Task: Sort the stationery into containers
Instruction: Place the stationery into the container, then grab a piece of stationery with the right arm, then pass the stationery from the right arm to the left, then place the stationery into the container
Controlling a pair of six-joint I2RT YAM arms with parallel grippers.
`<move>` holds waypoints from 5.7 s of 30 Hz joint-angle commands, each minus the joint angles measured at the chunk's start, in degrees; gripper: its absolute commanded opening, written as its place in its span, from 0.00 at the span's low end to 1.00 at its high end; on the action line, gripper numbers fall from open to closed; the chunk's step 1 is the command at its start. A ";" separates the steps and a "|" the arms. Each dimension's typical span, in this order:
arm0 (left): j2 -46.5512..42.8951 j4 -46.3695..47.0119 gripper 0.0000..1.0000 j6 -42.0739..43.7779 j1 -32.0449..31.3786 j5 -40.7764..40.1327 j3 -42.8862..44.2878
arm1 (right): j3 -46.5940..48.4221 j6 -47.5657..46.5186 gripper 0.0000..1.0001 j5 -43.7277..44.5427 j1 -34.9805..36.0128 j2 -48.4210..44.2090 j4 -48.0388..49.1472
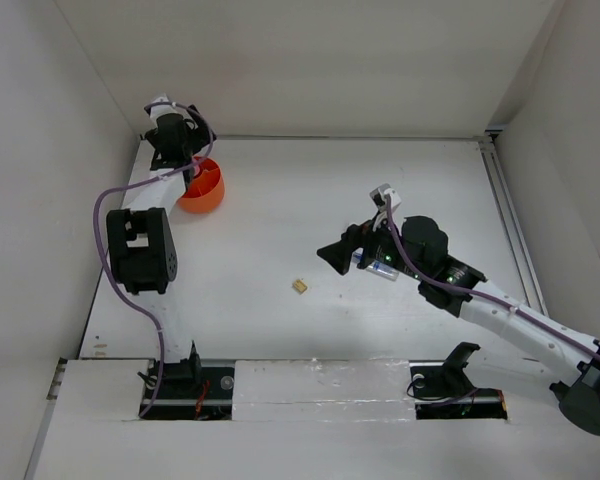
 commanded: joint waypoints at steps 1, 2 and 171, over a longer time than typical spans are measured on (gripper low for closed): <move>-8.34 2.37 1.00 -0.21 -0.55 -0.39 2.20 | 0.17 -2.10 1.00 1.38 0.68 0.57 0.30; -10.35 1.15 1.00 0.48 -1.51 -1.09 2.73 | 0.18 -2.10 1.00 1.91 0.68 1.28 0.30; -22.25 -43.43 0.00 -18.42 7.79 -7.88 1.59 | 11.43 -19.68 0.97 11.67 7.54 10.07 -1.64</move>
